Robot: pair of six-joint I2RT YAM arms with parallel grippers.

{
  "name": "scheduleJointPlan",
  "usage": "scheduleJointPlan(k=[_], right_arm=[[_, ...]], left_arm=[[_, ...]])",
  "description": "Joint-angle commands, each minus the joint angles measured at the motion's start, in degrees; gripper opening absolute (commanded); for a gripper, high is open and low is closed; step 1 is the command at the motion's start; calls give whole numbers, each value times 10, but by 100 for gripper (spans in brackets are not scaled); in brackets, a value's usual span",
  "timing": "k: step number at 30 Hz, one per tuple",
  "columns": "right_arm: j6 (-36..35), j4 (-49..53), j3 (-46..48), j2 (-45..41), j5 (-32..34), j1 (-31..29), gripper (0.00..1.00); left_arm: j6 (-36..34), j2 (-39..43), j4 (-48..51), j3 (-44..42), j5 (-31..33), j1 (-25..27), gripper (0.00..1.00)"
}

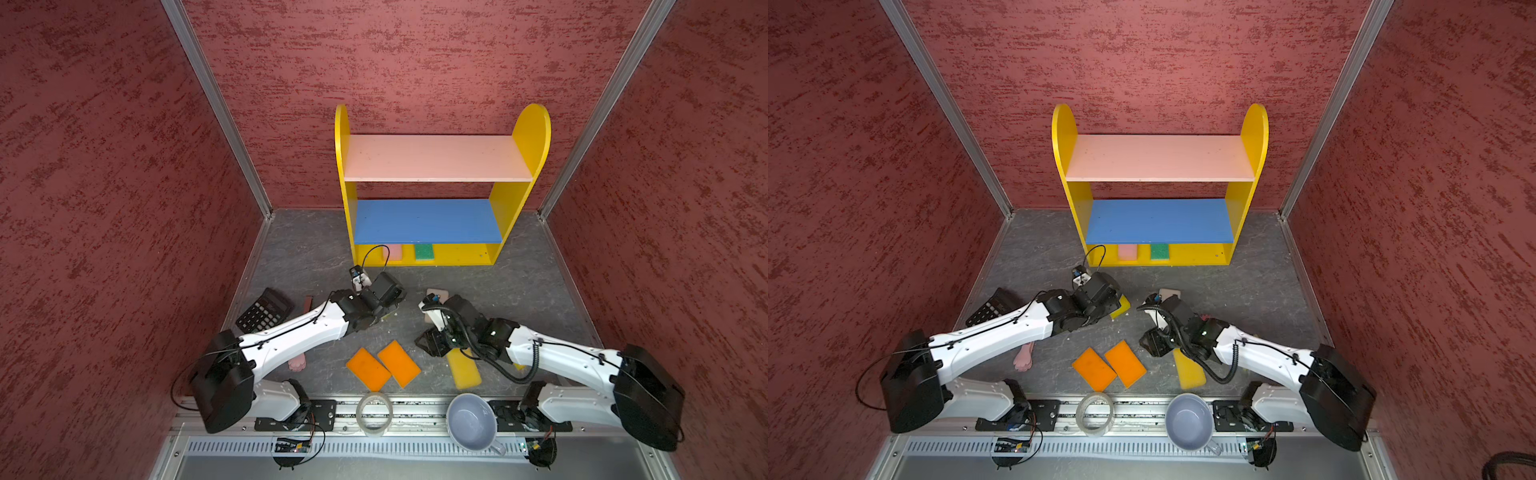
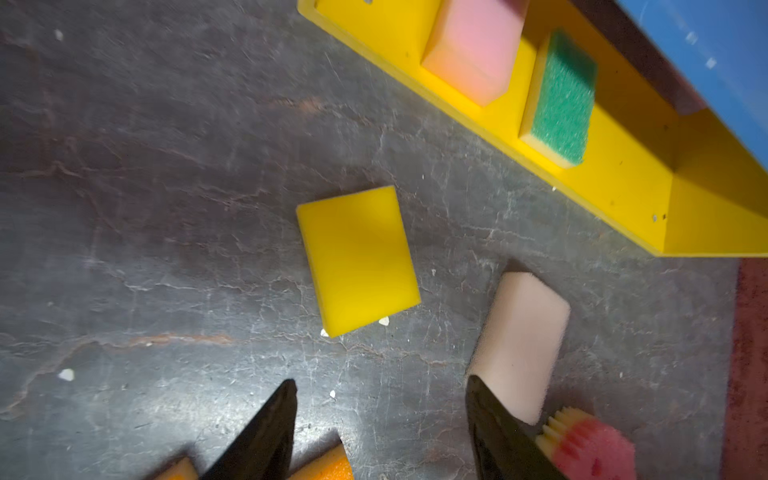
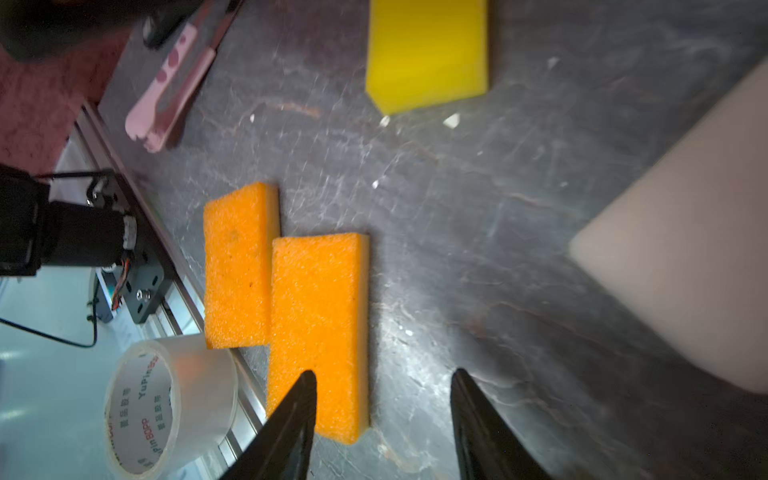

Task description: Place and organize the cleaning sponges onto the shelf

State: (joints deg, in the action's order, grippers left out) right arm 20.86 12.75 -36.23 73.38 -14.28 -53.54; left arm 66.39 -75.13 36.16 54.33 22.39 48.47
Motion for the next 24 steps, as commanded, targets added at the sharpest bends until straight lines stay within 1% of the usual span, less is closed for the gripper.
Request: scheduleJointPlan(k=[1, 5, 8, 10, 14, 20, 22, 24], right_arm=[[-22, -10, -24, 31, 15, -40, 53], [-37, -9, -38, 67, 4, -77, 53], [-42, 7, -48, 95, 15, -92, 52], [-36, 6, -48, 118, 31, -93, 51], [-25, 9, -48, 132, 64, -93, 50], [-8, 8, -51, 151, 101, -92, 54], [-4, 4, -50, 158, 109, -92, 54], [0, -6, -45, 166, 110, -93, 48]], left_arm=[[6, 35, 17, -13, 32, -12, 65], [9, 59, 39, -20, 46, -16, 65], [10, 69, 36, -30, 45, -21, 66], [11, 71, 38, -35, 44, -22, 66], [14, 75, 26, -49, 39, -25, 66], [11, 73, 20, -56, 36, -29, 66], [7, 71, 12, -58, 31, -34, 66], [3, 67, 17, -55, 29, -38, 66]])
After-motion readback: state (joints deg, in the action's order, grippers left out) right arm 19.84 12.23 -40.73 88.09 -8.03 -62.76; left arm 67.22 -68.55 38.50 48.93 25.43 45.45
